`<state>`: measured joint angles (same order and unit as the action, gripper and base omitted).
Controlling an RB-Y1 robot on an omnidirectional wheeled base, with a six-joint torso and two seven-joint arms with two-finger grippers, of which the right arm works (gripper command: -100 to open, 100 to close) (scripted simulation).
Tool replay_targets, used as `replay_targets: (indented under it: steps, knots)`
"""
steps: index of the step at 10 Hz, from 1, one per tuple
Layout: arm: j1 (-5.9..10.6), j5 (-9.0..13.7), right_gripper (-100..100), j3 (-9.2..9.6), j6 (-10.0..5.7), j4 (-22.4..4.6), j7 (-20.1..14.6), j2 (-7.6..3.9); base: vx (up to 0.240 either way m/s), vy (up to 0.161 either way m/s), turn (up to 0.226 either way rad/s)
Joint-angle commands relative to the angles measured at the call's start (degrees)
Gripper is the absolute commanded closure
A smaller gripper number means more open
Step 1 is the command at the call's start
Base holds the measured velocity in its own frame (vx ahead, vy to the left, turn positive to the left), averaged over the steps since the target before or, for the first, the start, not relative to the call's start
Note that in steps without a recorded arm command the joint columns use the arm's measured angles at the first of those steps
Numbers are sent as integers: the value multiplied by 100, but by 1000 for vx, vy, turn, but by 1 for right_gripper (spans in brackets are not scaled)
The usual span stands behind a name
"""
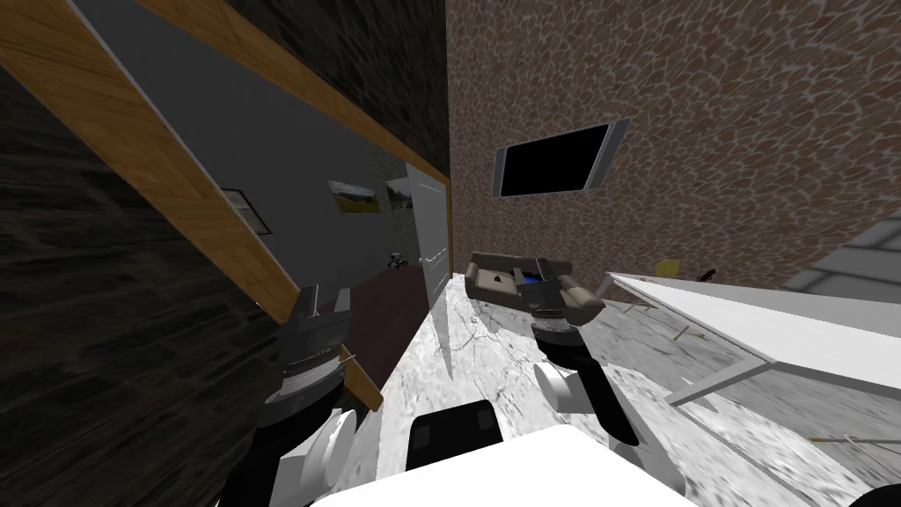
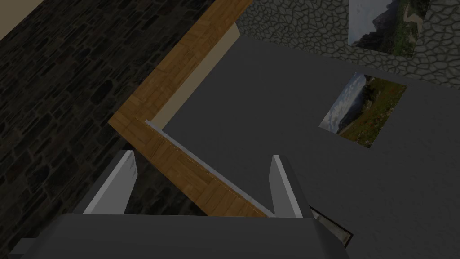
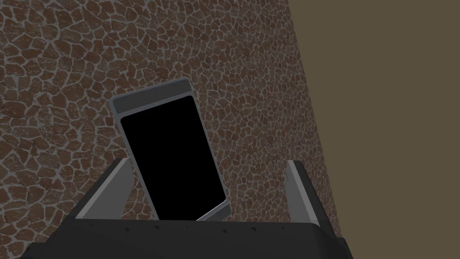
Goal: Push the door open
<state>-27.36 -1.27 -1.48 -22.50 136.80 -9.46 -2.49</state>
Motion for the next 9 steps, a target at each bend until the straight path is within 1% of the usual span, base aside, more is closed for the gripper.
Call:
replay_targets:
  steps: [1,5,6,9]
  knots:
    - [67,-13,-100,80,-47,-159,115,-33,106,16,-28]
    - [266,-53,-100,319,-186,-633,457,-111,161,-24,-7]
    - [332,-66,-100,398,-232,-789,570,-131,157,-7,-16]
    - [464,-93,-100,556,-324,-1103,797,-172,121,-9,-10]
